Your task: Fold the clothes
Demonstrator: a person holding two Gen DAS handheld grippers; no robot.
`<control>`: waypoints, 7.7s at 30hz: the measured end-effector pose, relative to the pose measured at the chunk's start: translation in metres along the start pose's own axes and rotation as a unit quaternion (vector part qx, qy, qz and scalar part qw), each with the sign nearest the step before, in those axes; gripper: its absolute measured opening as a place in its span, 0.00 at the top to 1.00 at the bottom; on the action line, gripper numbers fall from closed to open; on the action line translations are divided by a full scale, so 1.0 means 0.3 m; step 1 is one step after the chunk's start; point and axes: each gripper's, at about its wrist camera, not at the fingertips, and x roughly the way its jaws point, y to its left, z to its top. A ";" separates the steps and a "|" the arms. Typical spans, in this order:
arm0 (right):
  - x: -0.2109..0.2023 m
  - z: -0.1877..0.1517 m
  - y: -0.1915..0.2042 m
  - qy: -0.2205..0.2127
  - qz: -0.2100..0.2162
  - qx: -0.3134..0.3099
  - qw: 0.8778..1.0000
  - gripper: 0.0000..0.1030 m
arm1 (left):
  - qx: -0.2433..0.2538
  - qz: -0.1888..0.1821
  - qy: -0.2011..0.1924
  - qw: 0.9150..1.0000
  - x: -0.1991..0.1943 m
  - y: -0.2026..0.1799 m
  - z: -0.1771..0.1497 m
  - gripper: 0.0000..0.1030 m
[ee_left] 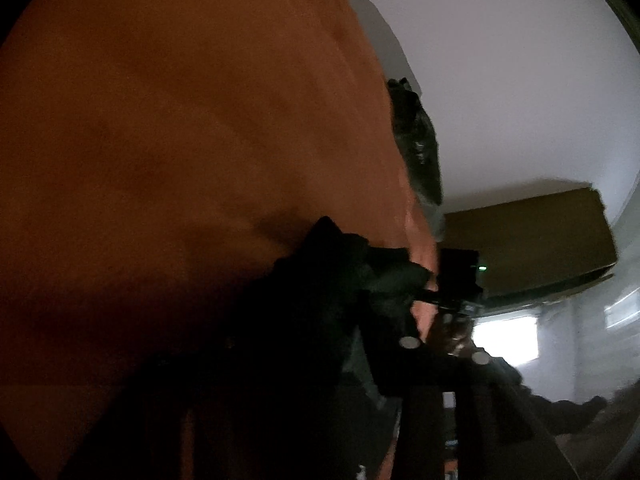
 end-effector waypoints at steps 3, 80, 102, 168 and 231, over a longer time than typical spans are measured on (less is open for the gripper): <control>-0.022 -0.003 -0.022 0.000 0.007 -0.013 1.000 0.54 | 0.001 -0.019 0.011 1.000 0.002 -0.009 -0.005 0.40; -1.794 -0.161 0.098 -0.470 -0.197 0.100 0.855 0.93 | 0.177 -0.100 0.073 0.976 1.186 -1.714 0.424 0.89; -1.853 0.699 -0.928 -0.274 -0.269 0.197 0.902 0.93 | 0.128 0.087 0.066 0.986 1.985 -1.429 1.198 0.89; -1.200 0.009 0.991 -0.300 -0.469 0.185 0.810 0.28 | 0.325 0.341 -0.009 0.882 0.535 -1.871 0.352 0.19; -0.617 -0.458 0.909 -0.284 -0.445 0.124 0.840 0.04 | 0.359 0.404 -0.046 0.840 0.338 -1.366 -0.179 0.19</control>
